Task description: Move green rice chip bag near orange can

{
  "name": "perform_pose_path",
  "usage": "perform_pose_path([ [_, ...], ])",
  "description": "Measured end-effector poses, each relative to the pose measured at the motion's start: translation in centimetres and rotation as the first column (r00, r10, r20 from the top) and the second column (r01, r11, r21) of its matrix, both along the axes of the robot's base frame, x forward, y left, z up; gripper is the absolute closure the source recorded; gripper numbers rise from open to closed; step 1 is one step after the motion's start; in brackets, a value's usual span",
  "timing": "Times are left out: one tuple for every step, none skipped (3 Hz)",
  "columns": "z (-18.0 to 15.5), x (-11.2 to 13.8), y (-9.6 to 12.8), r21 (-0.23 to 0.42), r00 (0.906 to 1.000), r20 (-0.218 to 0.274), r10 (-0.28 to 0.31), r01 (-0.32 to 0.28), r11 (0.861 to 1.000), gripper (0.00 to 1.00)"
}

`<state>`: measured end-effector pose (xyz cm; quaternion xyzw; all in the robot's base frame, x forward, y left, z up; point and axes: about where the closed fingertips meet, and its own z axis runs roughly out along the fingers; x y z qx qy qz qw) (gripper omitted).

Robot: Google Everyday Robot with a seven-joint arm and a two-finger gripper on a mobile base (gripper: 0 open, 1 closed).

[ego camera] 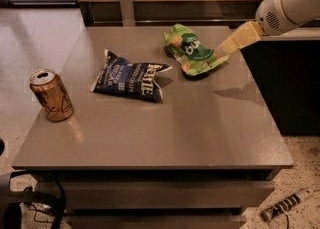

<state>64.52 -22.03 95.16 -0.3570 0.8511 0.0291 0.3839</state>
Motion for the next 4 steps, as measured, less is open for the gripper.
perform_pose_path([
  [0.5, 3.9, 1.4, 0.048, 0.9957, 0.085, -0.037, 0.033, 0.998, 0.00],
  [0.3, 4.2, 1.5, 0.049, 0.9959, 0.083, -0.036, 0.032, 0.998, 0.00],
  [-2.5, 8.4, 3.5, 0.064, 0.9990, 0.040, -0.020, 0.017, 0.998, 0.00],
  [-5.4, 11.5, 5.3, 0.096, 1.0000, -0.005, 0.002, -0.001, 0.995, 0.00],
])
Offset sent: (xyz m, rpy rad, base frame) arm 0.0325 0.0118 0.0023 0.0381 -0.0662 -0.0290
